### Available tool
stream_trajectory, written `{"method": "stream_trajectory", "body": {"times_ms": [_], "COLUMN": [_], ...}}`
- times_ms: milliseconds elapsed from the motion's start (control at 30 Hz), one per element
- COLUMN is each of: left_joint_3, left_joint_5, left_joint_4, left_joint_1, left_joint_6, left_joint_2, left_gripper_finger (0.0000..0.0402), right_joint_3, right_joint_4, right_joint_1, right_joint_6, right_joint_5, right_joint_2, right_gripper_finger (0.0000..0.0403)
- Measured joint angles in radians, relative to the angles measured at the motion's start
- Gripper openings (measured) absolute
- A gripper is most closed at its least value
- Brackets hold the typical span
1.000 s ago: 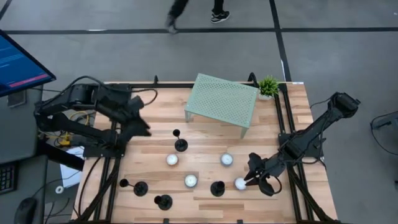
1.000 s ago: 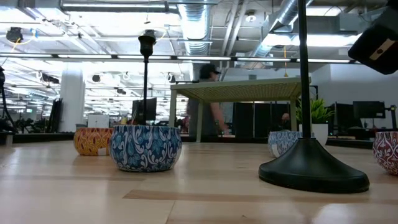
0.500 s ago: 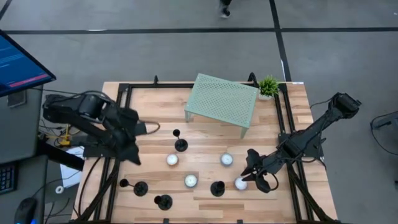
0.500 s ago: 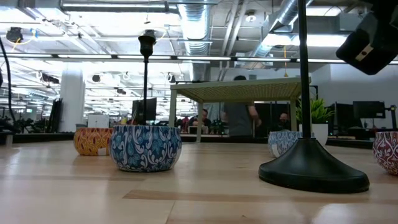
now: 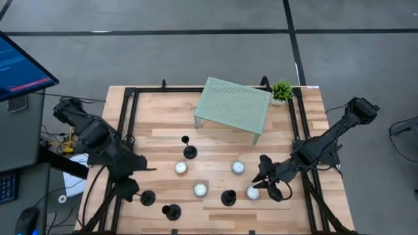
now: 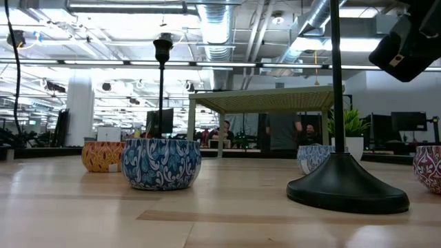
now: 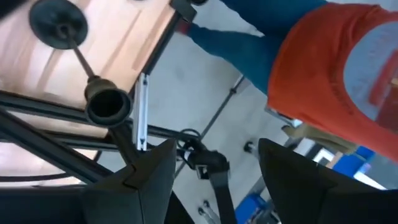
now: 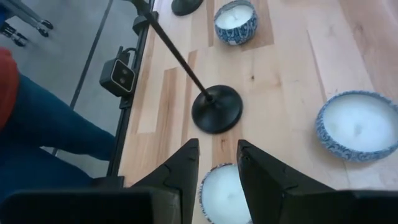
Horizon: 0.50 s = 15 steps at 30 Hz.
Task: Pick & Place candle stick holders
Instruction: Put the black candle holder on the shelf
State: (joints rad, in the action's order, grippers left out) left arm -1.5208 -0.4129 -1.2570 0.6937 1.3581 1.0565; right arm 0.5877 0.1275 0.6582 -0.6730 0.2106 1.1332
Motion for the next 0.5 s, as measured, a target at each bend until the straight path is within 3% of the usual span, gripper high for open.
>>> {"method": "stream_trajectory", "body": {"times_ms": [267,500], "left_joint_3": [0.0,0.0], "left_joint_5": [0.122,0.203], "left_joint_4": [-0.048,-0.139], "left_joint_1": [0.074,0.085], "left_joint_6": [0.035,-0.048], "left_joint_2": [-0.002,0.005], "left_gripper_finger": [0.0227,0.0227], "right_joint_3": [0.0,0.0], "right_joint_4": [0.0,0.0], "right_joint_1": [0.0,0.0], "right_joint_6": [0.003,0.003], "right_joint_5": [0.004,0.002], "right_joint_2": [0.0,0.0], "right_gripper_finger": [0.0103,0.0103]}}
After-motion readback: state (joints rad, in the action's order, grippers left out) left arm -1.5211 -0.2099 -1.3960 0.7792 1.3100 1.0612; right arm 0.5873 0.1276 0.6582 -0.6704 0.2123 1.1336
